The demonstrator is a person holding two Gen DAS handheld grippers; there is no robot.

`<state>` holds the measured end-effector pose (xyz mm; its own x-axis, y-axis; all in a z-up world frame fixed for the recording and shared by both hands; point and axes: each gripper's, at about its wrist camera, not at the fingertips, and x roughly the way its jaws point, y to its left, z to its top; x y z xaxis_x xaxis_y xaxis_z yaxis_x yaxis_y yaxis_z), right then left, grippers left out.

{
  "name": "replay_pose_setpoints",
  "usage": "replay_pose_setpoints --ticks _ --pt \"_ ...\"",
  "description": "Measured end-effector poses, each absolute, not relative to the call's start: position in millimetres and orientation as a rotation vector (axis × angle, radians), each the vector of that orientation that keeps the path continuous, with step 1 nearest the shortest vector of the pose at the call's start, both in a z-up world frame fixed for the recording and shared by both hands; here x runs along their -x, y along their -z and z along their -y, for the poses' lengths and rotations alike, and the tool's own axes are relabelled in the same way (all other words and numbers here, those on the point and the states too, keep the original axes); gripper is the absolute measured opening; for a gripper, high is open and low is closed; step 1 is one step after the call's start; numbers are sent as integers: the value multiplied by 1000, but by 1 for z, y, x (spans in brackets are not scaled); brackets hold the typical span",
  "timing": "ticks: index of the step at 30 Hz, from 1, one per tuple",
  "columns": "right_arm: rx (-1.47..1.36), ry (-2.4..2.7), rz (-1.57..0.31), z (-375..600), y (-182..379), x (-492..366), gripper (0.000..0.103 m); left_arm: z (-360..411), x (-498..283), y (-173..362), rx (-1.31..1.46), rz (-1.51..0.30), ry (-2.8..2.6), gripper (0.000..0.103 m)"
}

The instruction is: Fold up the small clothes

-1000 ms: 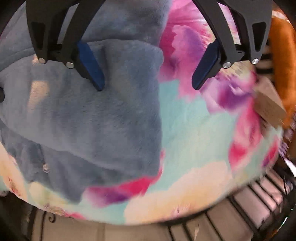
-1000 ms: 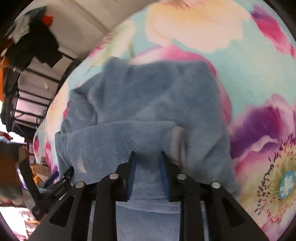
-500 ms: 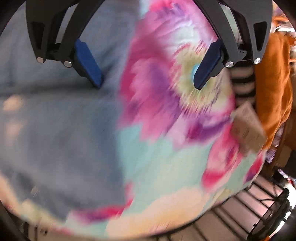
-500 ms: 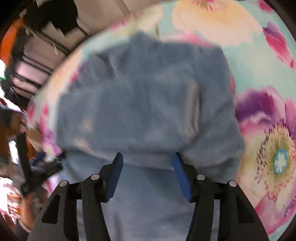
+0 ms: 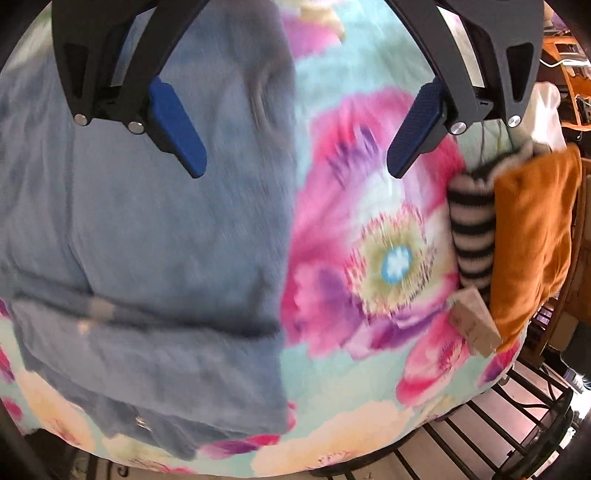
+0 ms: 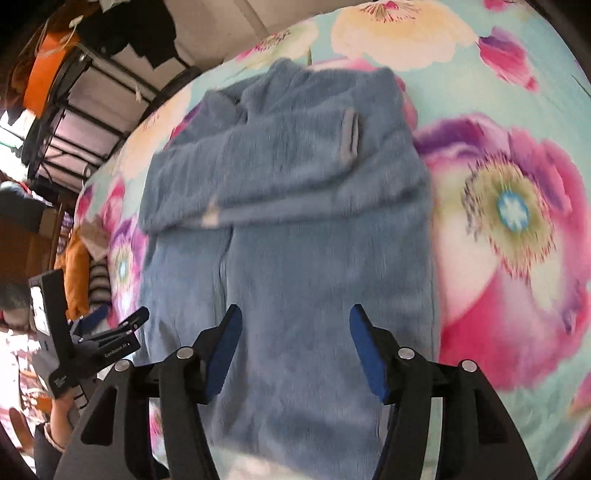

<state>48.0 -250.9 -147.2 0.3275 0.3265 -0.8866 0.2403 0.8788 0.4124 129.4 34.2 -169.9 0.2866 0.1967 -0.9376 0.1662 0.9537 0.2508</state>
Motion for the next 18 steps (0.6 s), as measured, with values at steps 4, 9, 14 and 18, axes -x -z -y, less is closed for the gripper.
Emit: replay_pose_setpoints --ticks 4,9,14,18 --pt "-546 -31 -1318 250 161 -16 73 -38 -99 181 -300 -1336 -7 96" --pt "-618 -28 -1384 252 191 18 74 -55 -73 213 -139 -1469 -45 99" --pt "-619 -4 -1305 258 166 37 74 -81 -70 201 78 -1508 -74 98" --pt "-729 33 -1217 288 145 44 76 -91 -75 170 94 -1397 -84 98"
